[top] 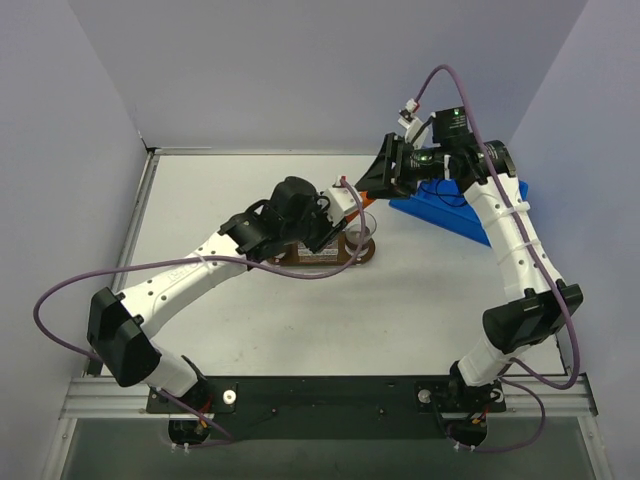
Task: Prepare toiletry sets of a toothbrush and toothpaste on the tray
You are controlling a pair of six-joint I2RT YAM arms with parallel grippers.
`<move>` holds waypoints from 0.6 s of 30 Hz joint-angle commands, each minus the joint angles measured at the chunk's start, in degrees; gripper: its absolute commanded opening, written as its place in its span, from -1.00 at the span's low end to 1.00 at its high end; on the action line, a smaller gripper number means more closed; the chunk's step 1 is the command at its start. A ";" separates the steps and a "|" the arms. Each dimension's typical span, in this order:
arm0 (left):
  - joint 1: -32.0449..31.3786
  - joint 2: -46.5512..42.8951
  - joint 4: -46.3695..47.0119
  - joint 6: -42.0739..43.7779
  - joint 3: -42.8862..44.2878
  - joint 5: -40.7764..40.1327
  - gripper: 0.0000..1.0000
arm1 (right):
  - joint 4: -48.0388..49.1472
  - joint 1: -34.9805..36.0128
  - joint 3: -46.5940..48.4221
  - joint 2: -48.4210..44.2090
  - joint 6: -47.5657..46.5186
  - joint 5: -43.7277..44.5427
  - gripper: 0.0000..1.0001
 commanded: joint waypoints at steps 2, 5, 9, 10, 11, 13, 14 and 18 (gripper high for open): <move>-1.35 -2.79 2.58 3.11 -0.01 -3.21 -0.93 | -6.91 0.82 2.66 -0.16 -3.12 0.59 -0.19; -1.88 -3.14 2.93 3.20 -0.53 -3.83 -0.93 | -8.40 0.56 4.15 -0.07 -4.18 2.78 -0.20; -2.06 -3.40 2.75 2.94 -1.41 -4.26 -0.93 | -9.20 -1.37 5.74 -0.42 -4.44 3.84 -0.18; -2.06 -3.49 2.84 2.94 -1.50 -4.35 -0.93 | -9.37 -1.81 5.74 -0.59 -4.62 4.28 -0.17; -2.23 -3.58 2.93 2.94 -1.59 -4.44 -0.94 | -9.46 -2.08 5.39 -0.68 -4.88 4.63 -0.16; -2.32 -3.93 3.19 3.02 -1.77 -4.70 -0.94 | -9.81 -2.52 4.69 -0.86 -5.32 4.90 -0.16; -2.41 -4.02 3.11 3.02 -1.68 -4.79 -0.93 | -9.90 -2.35 3.99 -0.77 -5.32 4.90 -0.16; -2.76 -4.11 3.46 3.20 -1.50 -5.23 -0.94 | -10.60 -0.50 3.37 0.37 -6.03 5.69 -0.18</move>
